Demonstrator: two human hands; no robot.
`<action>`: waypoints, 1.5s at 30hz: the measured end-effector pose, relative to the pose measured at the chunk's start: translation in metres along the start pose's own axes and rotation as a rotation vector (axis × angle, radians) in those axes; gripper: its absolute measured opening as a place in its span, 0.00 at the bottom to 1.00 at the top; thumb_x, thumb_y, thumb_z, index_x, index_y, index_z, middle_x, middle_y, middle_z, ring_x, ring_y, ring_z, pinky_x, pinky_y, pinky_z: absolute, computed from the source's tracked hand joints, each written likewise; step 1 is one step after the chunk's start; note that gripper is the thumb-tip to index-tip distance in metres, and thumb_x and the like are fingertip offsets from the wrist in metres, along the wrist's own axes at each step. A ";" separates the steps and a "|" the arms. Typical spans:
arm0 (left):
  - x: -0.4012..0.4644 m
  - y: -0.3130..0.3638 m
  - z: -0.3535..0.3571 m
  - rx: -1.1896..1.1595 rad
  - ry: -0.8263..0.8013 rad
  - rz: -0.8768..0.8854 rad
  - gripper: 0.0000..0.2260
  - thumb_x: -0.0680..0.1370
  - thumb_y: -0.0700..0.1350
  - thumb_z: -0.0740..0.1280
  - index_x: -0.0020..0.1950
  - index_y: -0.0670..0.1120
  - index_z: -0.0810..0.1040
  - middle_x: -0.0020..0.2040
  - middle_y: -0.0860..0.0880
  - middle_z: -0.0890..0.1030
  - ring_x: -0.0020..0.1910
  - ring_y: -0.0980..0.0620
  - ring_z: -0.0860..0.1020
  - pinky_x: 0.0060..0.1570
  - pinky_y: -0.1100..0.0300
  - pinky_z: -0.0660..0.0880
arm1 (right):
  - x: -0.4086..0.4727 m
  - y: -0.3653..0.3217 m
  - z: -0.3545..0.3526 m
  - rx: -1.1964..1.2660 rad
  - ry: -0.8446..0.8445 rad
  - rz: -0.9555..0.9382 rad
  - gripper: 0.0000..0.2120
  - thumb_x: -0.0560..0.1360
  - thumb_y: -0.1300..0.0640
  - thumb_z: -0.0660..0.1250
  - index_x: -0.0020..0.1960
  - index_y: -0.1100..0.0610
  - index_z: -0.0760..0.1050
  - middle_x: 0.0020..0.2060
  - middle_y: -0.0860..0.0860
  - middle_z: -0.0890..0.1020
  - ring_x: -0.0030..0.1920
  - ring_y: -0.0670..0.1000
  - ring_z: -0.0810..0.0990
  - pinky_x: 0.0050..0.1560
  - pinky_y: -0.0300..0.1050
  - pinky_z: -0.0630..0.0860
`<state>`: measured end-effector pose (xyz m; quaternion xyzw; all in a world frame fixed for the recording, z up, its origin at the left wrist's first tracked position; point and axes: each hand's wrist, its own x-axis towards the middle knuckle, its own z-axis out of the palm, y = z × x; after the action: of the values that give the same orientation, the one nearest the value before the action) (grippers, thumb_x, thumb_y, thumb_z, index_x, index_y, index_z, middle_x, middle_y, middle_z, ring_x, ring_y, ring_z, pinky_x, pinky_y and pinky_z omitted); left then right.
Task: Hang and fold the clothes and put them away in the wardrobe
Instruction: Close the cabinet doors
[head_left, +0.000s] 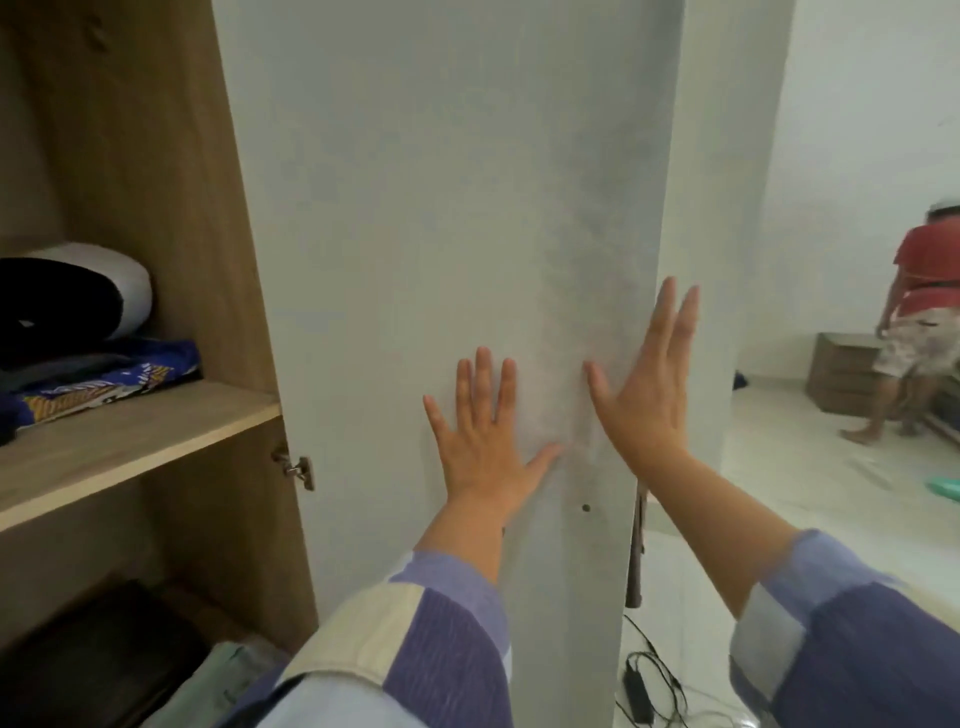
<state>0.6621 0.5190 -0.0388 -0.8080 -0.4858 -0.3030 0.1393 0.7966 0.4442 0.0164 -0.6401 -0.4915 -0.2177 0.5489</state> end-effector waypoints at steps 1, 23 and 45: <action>0.001 -0.002 0.001 -0.007 -0.001 0.014 0.46 0.70 0.73 0.50 0.68 0.53 0.20 0.72 0.49 0.23 0.73 0.48 0.27 0.68 0.34 0.34 | 0.001 -0.002 0.001 0.094 -0.030 0.114 0.45 0.74 0.54 0.68 0.77 0.48 0.38 0.77 0.51 0.54 0.74 0.55 0.61 0.68 0.52 0.65; -0.088 0.032 -0.070 0.000 -0.136 -0.121 0.52 0.64 0.79 0.43 0.73 0.47 0.27 0.75 0.45 0.28 0.76 0.48 0.35 0.71 0.35 0.43 | -0.062 -0.043 -0.065 0.088 -0.142 0.054 0.29 0.76 0.52 0.65 0.73 0.54 0.58 0.56 0.54 0.79 0.54 0.57 0.79 0.51 0.48 0.74; -0.293 -0.120 -0.243 0.579 0.082 -0.565 0.51 0.67 0.76 0.52 0.75 0.48 0.31 0.77 0.49 0.34 0.76 0.47 0.35 0.67 0.35 0.30 | -0.212 -0.274 -0.043 0.440 -0.323 -0.491 0.24 0.82 0.48 0.49 0.77 0.48 0.52 0.72 0.58 0.65 0.70 0.58 0.66 0.68 0.56 0.67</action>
<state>0.3708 0.2466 -0.0410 -0.5571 -0.7481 -0.2119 0.2916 0.4805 0.2982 -0.0105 -0.3956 -0.7459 -0.1283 0.5203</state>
